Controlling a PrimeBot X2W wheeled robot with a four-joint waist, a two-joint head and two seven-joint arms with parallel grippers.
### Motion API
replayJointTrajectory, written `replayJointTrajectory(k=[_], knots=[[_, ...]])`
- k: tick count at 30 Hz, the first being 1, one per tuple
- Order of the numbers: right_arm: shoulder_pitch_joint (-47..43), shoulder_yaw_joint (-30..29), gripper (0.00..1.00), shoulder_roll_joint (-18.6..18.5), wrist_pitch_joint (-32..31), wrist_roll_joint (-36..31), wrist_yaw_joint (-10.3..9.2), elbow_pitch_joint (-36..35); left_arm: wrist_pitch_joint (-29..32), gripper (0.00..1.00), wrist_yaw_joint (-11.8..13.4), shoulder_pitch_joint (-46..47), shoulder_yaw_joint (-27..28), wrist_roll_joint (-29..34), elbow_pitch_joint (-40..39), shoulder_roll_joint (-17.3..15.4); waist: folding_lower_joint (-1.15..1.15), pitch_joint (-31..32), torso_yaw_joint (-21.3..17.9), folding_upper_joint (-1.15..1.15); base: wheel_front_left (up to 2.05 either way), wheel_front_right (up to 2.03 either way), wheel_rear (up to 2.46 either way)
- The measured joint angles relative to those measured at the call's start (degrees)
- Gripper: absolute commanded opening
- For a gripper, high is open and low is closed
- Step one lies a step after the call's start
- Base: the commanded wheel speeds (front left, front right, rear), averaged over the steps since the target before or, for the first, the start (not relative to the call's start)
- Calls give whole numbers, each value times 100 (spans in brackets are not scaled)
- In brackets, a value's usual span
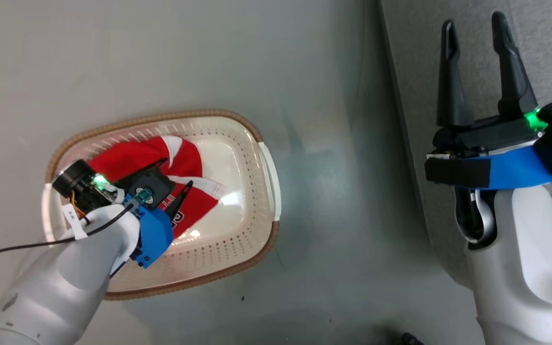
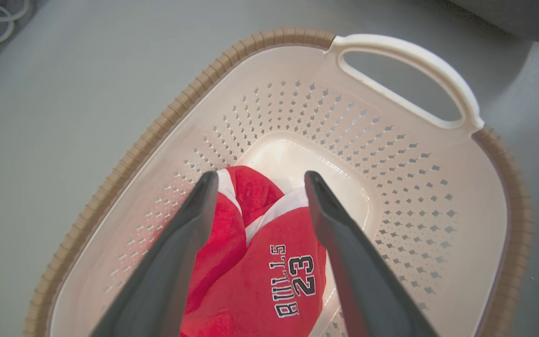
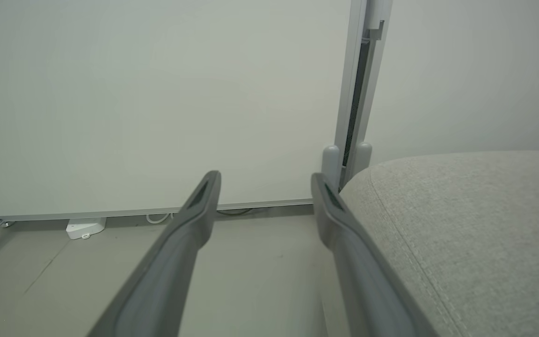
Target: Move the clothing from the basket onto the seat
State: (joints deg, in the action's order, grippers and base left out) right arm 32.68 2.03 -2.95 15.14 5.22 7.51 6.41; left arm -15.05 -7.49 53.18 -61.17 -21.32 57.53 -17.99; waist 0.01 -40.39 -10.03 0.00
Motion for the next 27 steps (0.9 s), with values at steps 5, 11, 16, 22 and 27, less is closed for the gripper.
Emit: replayJointTrajectory(k=[5, 11, 16, 22, 27], knots=[[163, 1, 100, 1, 0, 45, 0, -110, 7, 100, 0, 300, -567, -186, 350, -65, 0, -431, -100, 0, 0, 0, 0], [295, -9, 100, 1, 0, 132, 0, -210, 155, 100, 0, 616, -1040, -194, 706, -168, 0, -899, -203, 0, 0, 0, 0], [376, -25, 100, 1, 0, 162, 0, -297, 390, 100, 0, 861, -1163, -76, 911, -220, 0, -1248, -269, 0, 0, 0, 0], [497, -37, 100, 1, 0, 193, 0, -379, 687, 100, 0, 1078, -1199, 78, 1159, -276, 0, -1621, -331, 0, 0, 0, 0], [541, -69, 100, 1, 0, 196, 0, -426, 814, 100, 0, 1190, -1210, 196, 1256, -280, 0, -1853, -356, 0, 0, 0, 0]])
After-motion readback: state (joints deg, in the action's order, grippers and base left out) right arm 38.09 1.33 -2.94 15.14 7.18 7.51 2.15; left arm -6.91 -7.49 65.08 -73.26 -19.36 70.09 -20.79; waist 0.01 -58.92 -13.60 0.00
